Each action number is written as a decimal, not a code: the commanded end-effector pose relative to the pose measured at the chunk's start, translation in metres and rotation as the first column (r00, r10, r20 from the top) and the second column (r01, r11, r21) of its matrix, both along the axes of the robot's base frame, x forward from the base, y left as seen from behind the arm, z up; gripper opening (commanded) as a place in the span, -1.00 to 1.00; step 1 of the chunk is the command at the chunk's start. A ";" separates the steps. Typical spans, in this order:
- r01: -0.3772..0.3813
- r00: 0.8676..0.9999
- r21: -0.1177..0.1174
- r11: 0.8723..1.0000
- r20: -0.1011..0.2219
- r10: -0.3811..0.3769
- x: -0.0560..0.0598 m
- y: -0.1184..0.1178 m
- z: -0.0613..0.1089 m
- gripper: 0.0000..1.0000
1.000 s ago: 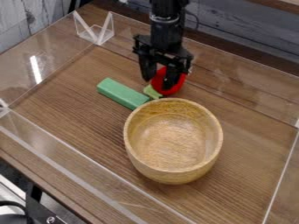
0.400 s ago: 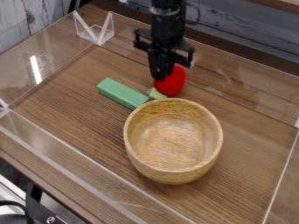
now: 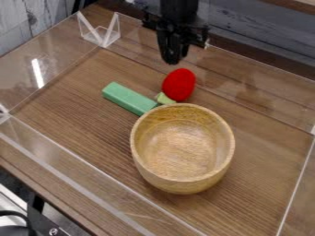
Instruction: Move the red object to the left side of the table
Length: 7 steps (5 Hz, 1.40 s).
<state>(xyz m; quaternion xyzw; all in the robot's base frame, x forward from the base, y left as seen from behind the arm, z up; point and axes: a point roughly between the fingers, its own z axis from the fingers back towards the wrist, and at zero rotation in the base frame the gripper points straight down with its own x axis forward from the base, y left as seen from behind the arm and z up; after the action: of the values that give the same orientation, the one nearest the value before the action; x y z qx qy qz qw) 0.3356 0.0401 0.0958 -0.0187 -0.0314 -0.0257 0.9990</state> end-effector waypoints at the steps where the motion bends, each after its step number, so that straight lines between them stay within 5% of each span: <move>1: 0.003 0.998 0.013 1.000 0.058 -0.004 0.011 0.006 0.005 1.00; 4: 0.018 0.999 0.026 1.000 0.028 -0.019 0.024 0.006 -0.030 1.00; 5: 0.016 1.000 0.026 1.000 0.020 -0.017 0.025 0.005 -0.036 -1.00; 7: 0.014 0.999 0.020 1.000 0.040 -0.015 0.024 0.006 -0.025 -1.00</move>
<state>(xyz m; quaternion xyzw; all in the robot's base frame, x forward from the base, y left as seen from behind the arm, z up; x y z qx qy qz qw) 0.3493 0.0436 0.0434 -0.0160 -0.0083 -0.0290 0.9994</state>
